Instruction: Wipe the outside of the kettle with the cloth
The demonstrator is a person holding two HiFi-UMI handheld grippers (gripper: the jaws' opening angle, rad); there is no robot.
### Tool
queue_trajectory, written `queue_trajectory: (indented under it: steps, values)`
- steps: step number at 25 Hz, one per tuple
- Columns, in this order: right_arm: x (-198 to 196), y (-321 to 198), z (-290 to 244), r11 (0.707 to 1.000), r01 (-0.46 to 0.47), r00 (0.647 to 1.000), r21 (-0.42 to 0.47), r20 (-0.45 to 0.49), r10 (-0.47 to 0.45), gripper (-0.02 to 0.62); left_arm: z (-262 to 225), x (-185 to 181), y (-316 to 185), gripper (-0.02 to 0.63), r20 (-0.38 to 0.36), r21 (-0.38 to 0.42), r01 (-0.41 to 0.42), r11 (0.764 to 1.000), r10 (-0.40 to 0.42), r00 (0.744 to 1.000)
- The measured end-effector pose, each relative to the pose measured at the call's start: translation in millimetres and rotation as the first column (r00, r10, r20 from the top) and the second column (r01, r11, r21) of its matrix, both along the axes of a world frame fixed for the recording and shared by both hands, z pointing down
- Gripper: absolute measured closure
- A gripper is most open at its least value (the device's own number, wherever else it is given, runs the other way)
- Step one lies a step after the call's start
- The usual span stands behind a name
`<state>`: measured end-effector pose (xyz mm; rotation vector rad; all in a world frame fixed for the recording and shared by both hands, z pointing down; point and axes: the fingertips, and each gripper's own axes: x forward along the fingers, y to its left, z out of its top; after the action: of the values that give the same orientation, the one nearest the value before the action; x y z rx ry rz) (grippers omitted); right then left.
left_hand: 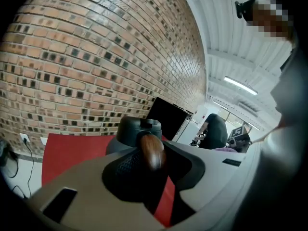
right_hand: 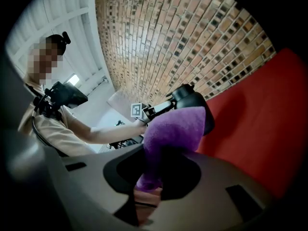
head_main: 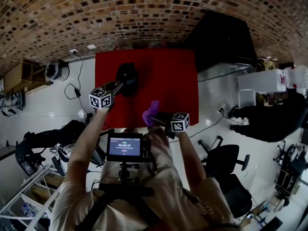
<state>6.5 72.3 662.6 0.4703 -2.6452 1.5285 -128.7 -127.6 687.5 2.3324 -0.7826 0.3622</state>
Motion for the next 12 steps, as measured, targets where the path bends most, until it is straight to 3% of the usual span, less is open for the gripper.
queue_trajectory:
  steps: [8, 12]
  values:
    - [11.3, 29.9, 27.6, 0.996, -0.042, 0.998, -0.084, -0.051, 0.038, 0.505, 48.3, 7.4, 11.2, 0.503, 0.045, -0.002, -0.023, 1.0, 0.023, 0.999]
    - [16.1, 39.3, 36.2, 0.993, -0.058, 0.997, -0.103, -0.06, 0.052, 0.505, 53.7, 0.7, 23.9, 0.502, 0.026, -0.002, -0.026, 1.0, 0.026, 0.999]
